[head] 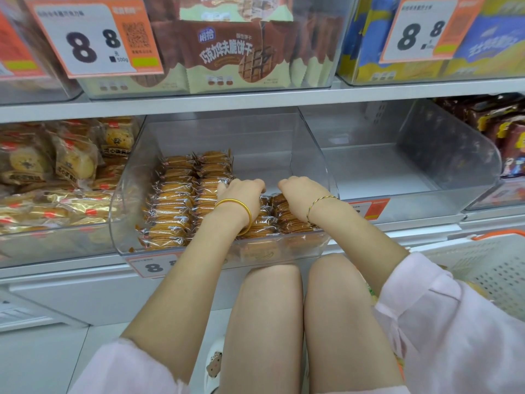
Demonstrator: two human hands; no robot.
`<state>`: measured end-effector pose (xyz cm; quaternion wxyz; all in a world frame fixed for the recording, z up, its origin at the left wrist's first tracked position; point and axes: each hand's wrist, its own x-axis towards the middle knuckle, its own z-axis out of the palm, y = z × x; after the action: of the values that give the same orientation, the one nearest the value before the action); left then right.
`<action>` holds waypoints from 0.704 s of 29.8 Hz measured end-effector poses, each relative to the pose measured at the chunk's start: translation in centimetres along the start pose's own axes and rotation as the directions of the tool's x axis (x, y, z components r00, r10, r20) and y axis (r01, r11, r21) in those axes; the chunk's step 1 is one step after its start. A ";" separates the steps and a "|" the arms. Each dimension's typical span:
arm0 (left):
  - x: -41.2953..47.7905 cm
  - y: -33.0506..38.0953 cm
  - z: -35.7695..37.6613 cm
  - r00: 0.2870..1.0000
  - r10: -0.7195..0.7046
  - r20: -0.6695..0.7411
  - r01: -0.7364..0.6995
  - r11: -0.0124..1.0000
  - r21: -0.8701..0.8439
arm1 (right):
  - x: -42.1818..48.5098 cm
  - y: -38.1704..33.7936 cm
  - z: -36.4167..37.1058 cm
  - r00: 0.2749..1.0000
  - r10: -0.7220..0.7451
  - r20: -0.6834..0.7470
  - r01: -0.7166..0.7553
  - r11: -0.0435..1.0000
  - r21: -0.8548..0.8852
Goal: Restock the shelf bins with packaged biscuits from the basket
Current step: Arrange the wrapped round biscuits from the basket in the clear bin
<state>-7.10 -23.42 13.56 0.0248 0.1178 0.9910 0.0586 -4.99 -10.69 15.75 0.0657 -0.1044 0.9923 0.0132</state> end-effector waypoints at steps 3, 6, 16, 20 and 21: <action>-0.5 0.2 -0.2 1.000 -0.005 -0.018 0.004 1.000 -0.023 | -0.6 -0.2 -0.1 1.000 0.013 -0.025 -0.012 0.999 0.036; -2.0 0.8 -1.1 0.999 -0.013 -0.046 0.010 0.998 -0.067 | -2.2 -0.4 -0.2 0.992 0.005 -0.126 0.014 0.989 0.150; -8.0 10.7 0.7 0.831 0.366 -0.419 -0.520 0.778 -0.352 | -18.5 7.7 6.7 0.900 0.373 -0.226 -0.118 0.707 0.698; -7.8 18.2 6.6 0.828 0.548 -0.117 -0.528 0.693 -0.490 | -21.5 12.4 13.1 0.836 0.546 0.050 -0.451 0.633 0.629; -7.6 19.6 7.9 0.820 0.571 -0.045 -0.512 0.697 -0.501 | -21.9 13.5 14.2 0.813 0.574 0.096 -0.506 0.615 0.604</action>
<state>5.32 -5.43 8.38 0.0921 0.3972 0.8601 0.3064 15.19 7.58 4.71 0.0352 0.2252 0.9293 -0.2905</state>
